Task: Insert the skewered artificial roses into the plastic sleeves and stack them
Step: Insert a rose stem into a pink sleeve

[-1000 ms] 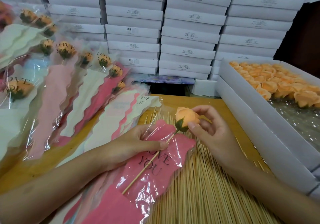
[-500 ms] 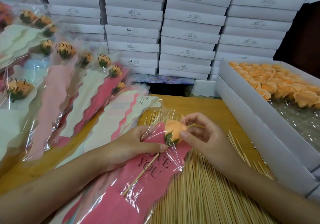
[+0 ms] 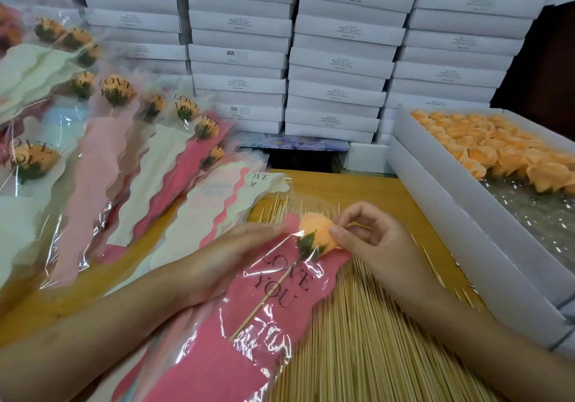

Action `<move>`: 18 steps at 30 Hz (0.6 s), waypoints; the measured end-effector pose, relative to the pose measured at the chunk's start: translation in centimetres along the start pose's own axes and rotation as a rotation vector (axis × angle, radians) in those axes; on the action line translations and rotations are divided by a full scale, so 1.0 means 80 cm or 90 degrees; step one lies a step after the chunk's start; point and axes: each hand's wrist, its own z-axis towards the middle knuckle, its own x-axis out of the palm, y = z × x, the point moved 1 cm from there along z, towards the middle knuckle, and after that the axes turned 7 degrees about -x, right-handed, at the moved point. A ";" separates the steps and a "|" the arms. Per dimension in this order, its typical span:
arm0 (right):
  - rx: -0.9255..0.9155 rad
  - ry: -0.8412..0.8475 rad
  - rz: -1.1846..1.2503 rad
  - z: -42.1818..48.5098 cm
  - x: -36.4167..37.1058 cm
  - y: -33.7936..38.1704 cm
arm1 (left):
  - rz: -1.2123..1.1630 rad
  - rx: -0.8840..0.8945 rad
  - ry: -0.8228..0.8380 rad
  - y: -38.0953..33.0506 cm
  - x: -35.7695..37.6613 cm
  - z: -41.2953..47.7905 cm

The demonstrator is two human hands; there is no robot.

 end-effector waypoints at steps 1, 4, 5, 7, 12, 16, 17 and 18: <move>0.000 -0.009 -0.002 0.000 -0.001 0.000 | -0.013 0.006 0.002 0.001 0.000 0.000; -0.001 -0.022 -0.005 0.001 -0.002 -0.001 | -0.051 0.004 0.018 0.003 0.000 0.001; -0.001 -0.024 -0.001 0.002 -0.002 -0.001 | -0.053 0.004 0.023 0.003 0.000 0.001; 0.000 -0.025 0.005 0.002 -0.002 0.000 | -0.060 -0.003 0.025 0.004 -0.001 0.001; 0.007 -0.025 0.003 0.000 0.000 0.004 | -0.070 -0.028 0.002 0.004 -0.001 0.001; 0.014 -0.012 -0.017 0.000 -0.002 0.003 | -0.046 -0.033 -0.004 -0.003 0.003 -0.004; 0.018 -0.008 -0.018 0.000 -0.002 0.003 | -0.039 -0.033 -0.007 -0.004 0.003 -0.004; 0.023 -0.004 -0.018 0.000 -0.002 0.003 | -0.032 -0.031 -0.007 -0.003 0.003 -0.004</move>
